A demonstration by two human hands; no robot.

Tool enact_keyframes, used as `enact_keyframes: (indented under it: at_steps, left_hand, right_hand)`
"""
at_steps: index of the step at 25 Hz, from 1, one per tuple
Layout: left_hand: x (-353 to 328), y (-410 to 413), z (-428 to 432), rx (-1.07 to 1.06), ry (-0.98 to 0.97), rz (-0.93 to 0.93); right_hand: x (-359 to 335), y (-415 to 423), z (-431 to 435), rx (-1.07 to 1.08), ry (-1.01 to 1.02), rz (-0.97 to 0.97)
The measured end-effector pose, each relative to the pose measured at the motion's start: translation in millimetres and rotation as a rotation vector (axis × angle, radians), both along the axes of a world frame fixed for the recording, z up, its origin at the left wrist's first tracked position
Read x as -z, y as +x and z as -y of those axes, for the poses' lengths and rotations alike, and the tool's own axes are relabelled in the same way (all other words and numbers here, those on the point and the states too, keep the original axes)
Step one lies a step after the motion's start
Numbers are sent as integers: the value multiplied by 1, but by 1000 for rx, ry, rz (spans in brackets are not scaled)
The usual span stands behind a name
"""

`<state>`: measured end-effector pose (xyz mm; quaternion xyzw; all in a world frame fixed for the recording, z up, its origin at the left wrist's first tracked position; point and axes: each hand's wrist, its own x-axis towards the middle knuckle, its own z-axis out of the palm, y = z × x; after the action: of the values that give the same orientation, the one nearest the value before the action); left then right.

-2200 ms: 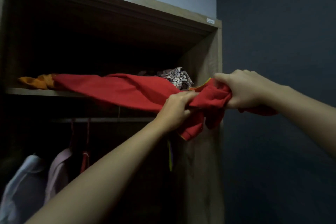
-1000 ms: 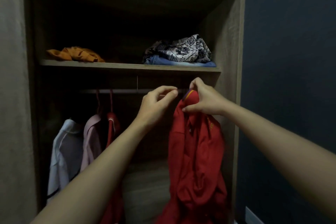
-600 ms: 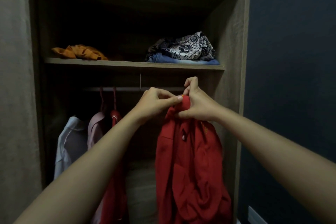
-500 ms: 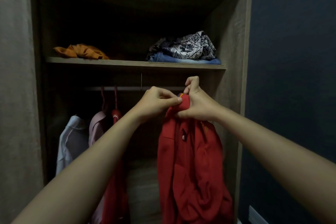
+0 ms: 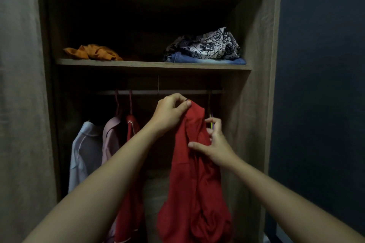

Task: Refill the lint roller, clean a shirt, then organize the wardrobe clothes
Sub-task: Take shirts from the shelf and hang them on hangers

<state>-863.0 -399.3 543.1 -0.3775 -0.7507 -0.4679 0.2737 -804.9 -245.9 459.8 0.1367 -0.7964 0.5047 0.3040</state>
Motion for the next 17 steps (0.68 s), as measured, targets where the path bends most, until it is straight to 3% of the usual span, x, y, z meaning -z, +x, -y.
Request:
enact_keyframes:
  at_steps: [4, 7, 12, 14, 17]
  left_hand:
    - [-7, -9, 11, -23, 117, 55]
    - [-10, -23, 31, 78, 224, 174]
    - [-1, -34, 73, -31, 460, 312]
    - [12, -38, 84, -154, 376, 331]
    - [40, -34, 91, -210, 228, 354]
  right_hand:
    - [54, -1, -7, 105, 200, 164]
    - [85, 2, -17, 140, 305, 257]
    - [12, -3, -35, 196, 266, 125]
    - [-28, 0, -36, 172, 308, 93]
    - [-70, 14, -29, 29, 484, 273]
